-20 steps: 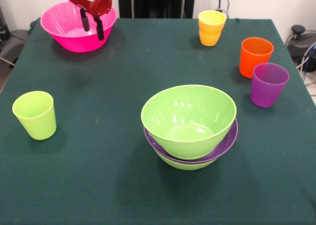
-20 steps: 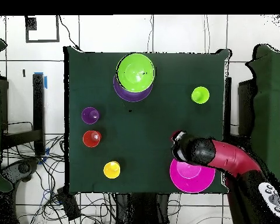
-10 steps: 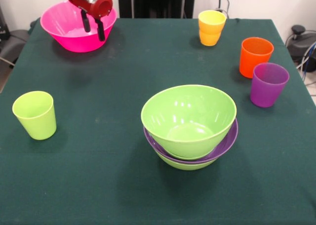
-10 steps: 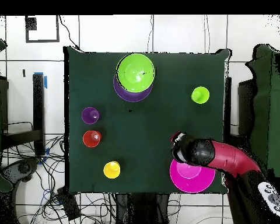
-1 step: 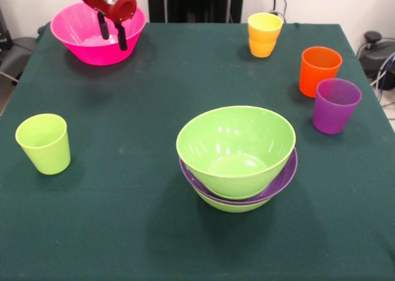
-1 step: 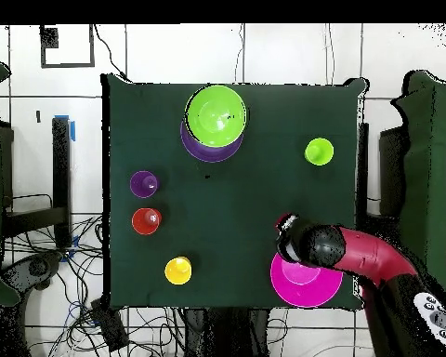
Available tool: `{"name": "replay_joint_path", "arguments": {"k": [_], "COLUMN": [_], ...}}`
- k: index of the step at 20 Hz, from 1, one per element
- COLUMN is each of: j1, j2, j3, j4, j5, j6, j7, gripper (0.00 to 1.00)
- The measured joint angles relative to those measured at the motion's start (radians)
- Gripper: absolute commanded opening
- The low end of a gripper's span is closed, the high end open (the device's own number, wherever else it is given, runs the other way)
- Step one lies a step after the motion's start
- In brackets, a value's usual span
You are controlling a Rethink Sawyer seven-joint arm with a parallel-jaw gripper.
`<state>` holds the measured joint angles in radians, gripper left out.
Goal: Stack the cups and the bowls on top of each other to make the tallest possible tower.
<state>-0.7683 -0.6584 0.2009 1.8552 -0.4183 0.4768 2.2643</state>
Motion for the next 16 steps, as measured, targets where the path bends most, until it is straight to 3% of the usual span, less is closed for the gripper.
{"name": "replay_joint_path", "arguments": {"k": [16], "j1": [0.001], "j2": [0.119], "j3": [-0.026], "j4": [-0.001], "j5": [-0.085], "j6": [-0.086], "j7": [0.0], "gripper": [1.0]}}
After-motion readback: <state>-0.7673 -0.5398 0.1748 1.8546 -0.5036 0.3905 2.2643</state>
